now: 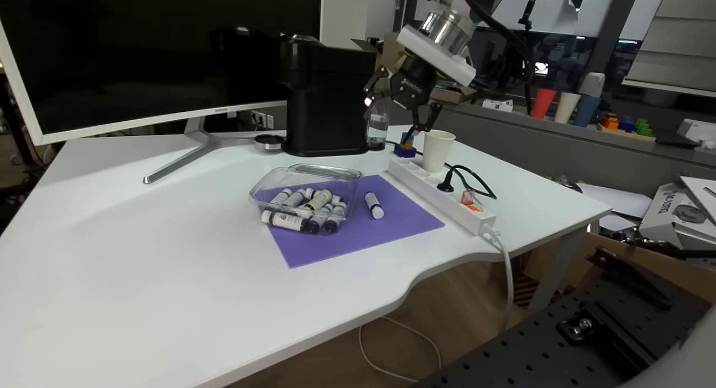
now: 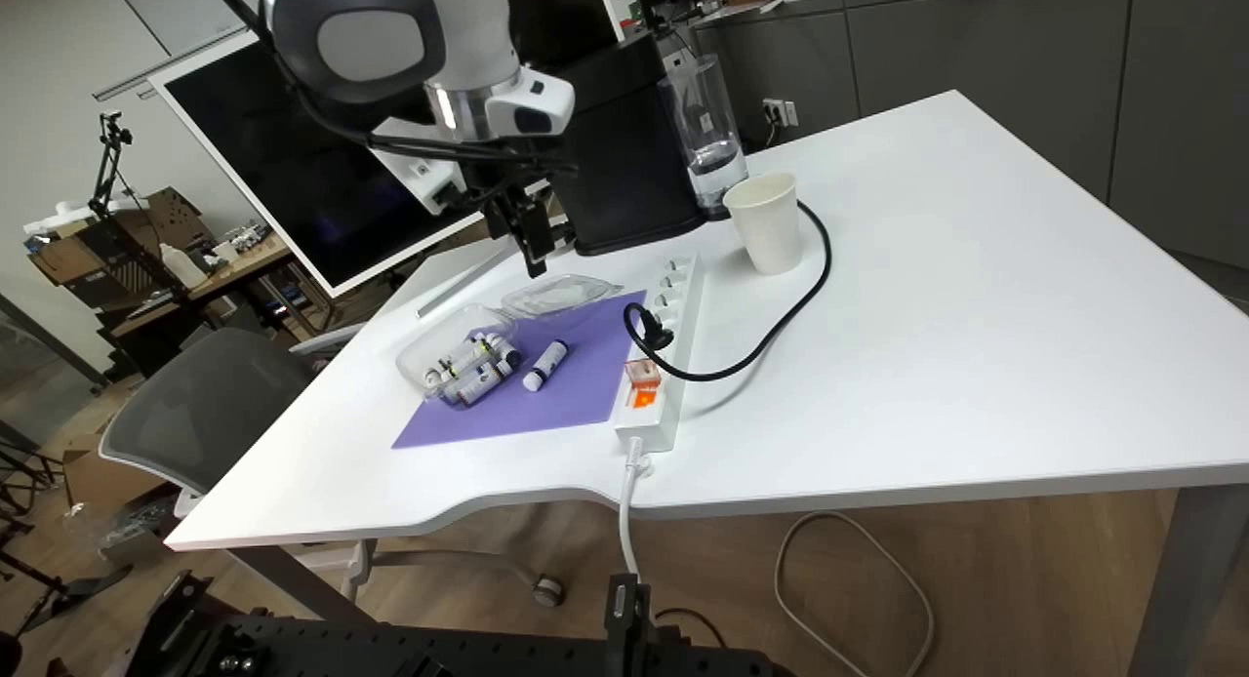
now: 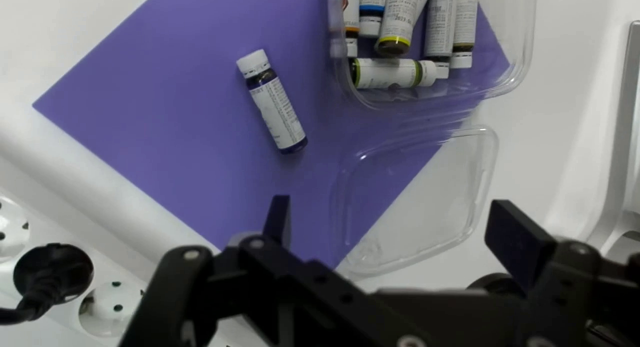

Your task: Close the lid on the clear container

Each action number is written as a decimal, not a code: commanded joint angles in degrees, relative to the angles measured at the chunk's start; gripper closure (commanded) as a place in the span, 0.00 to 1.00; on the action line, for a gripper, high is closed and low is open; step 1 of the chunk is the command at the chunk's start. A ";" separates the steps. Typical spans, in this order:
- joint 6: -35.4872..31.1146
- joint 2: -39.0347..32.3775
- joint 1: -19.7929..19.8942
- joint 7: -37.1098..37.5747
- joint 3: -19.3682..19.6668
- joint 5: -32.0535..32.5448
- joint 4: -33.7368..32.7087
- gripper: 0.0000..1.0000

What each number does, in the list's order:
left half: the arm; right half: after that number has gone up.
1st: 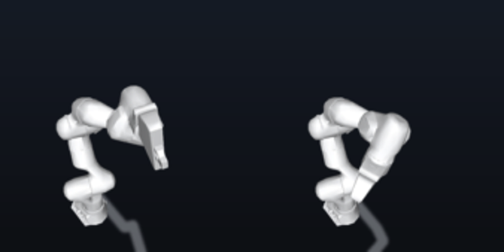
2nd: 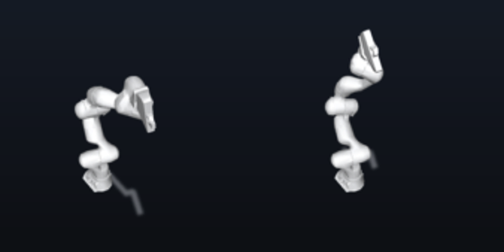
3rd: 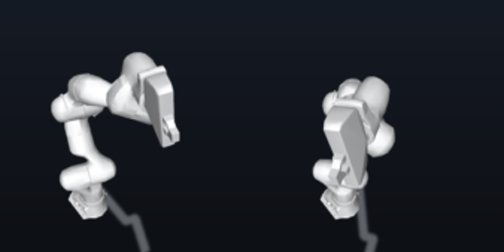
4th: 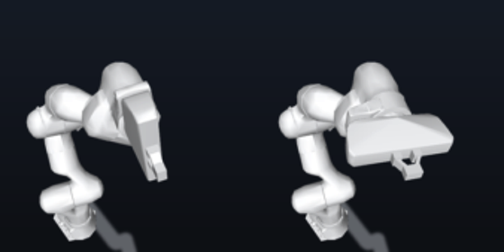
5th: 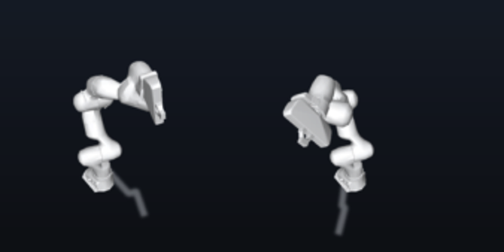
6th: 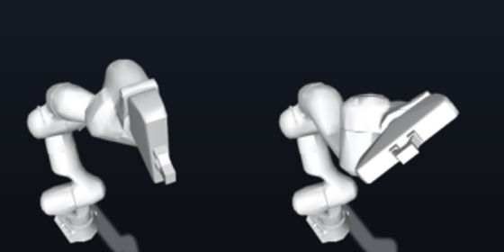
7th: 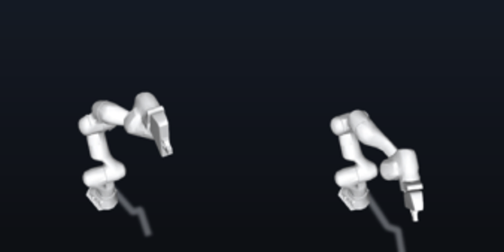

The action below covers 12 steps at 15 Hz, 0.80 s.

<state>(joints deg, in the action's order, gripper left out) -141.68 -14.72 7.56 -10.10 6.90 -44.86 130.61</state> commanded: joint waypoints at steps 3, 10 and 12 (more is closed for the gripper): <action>0.66 -7.93 2.34 0.89 -2.22 -1.47 -6.41 0.00; 0.87 -10.77 3.38 -2.44 -4.48 -3.14 -8.30 0.00; -0.63 -11.42 3.51 -2.48 -4.69 -4.29 -8.75 0.00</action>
<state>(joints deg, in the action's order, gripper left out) -140.82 -25.64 10.67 -12.84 2.72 -48.26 122.24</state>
